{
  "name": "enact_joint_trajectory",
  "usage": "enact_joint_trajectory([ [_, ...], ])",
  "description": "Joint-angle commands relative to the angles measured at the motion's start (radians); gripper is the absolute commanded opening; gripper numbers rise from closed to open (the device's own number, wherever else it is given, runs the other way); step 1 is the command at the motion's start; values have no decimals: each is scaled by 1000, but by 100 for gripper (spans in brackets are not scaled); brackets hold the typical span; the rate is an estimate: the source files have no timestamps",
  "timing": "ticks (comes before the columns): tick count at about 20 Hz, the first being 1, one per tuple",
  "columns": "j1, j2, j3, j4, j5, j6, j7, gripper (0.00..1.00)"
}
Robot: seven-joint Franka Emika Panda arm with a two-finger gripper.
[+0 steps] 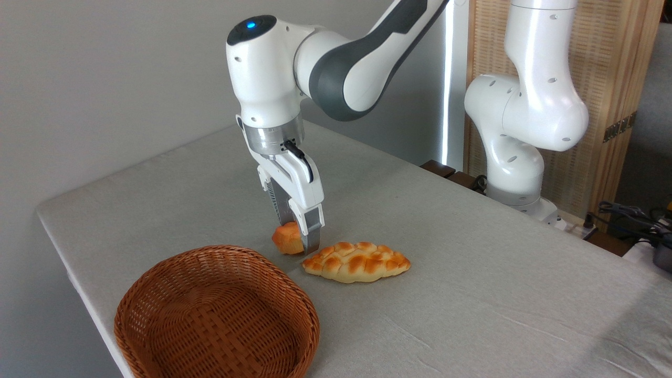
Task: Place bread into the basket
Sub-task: 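Lower the open gripper onto the small round orange roll and close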
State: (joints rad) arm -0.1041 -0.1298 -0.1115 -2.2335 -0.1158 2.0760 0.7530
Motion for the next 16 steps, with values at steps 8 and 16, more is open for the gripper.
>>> enact_joint_trajectory([
  [8, -3, 10, 4, -18, -19, 29, 29, 6],
  [16, 1, 9, 16, 92, -19, -95, 31, 4],
])
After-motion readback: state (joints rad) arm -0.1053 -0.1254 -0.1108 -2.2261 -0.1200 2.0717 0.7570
